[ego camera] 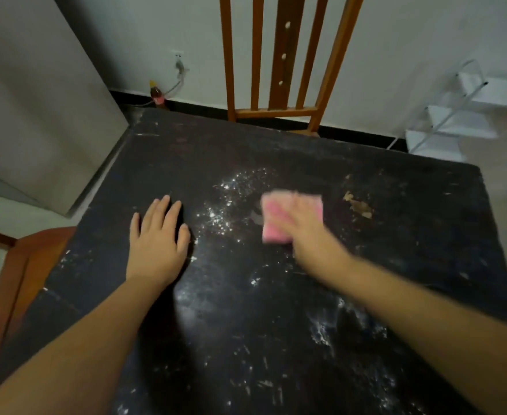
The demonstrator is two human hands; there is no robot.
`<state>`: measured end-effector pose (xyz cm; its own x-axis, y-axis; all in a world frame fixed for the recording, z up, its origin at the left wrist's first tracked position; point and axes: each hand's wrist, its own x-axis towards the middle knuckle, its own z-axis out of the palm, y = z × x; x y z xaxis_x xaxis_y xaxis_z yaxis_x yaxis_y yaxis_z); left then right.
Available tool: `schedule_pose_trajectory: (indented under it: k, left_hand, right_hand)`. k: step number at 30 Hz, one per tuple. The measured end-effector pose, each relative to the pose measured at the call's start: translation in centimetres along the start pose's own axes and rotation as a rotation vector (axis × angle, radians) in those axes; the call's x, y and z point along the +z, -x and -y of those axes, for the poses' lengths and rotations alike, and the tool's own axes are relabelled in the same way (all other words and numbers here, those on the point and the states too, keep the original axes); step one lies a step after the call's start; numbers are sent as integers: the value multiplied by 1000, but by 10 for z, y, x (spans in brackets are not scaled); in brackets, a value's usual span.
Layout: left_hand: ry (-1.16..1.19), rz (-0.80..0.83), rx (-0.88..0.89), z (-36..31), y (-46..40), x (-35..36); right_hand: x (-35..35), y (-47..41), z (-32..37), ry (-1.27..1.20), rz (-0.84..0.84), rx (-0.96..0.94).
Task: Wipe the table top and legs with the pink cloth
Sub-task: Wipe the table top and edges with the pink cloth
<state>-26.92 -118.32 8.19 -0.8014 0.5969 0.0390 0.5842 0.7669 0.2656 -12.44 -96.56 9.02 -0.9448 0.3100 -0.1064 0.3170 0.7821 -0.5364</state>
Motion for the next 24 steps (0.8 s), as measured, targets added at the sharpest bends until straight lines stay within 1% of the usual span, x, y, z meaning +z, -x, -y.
schedule_pose_trajectory:
  k: [3, 4, 5, 6, 8, 10, 13, 14, 15, 16, 18, 19, 20, 21, 22, 23, 24]
  left_hand:
    - [2, 21, -10, -1, 0, 0]
    - [5, 18, -10, -1, 0, 0]
    - [13, 13, -9, -1, -1, -1]
    - [21, 8, -8, -1, 0, -2]
    - [19, 10, -6, -1, 0, -2]
    - [9, 15, -5, -1, 0, -1]
    - [4, 8, -11, 1, 0, 1]
    - [3, 8, -9, 1, -1, 2]
    - [5, 7, -6, 2, -2, 3]
    - [9, 8, -3, 2, -2, 3]
    - [16, 4, -1, 2, -1, 3]
    - [14, 6, 4, 2, -1, 3]
    - [9, 10, 6, 2, 0, 3]
    - [6, 11, 6, 2, 0, 3]
    - [8, 7, 2, 2, -1, 3]
    - [11, 3, 0, 3, -1, 2]
    - [10, 2, 2, 2, -1, 2]
  right_hand:
    - [25, 88, 31, -33, 168, -242]
    - [19, 95, 33, -65, 191, -270]
    - [8, 89, 33, -97, 188, -271]
    - [-10, 68, 29, -77, 102, -258]
    - [-47, 1, 22, -7, -111, -180]
    - [-72, -68, -3, 83, -223, -43]
    - [-68, -126, -21, 59, -253, 208]
    - [-60, -129, -9, 74, -242, 255]
    - [-48, -123, 4, 74, -200, 239]
    - [-32, -108, 17, 42, -152, 148]
    - [5, -60, 31, 15, -69, -142]
    - [24, -31, 35, 52, -6, -265]
    - [30, -7, 40, 45, 103, -353]
    - [27, 5, 38, 30, 173, -398]
    - [12, 2, 44, -52, 176, -397]
    - [-2, -13, 48, -118, 96, -391]
    - [-21, -34, 57, -188, -4, -326]
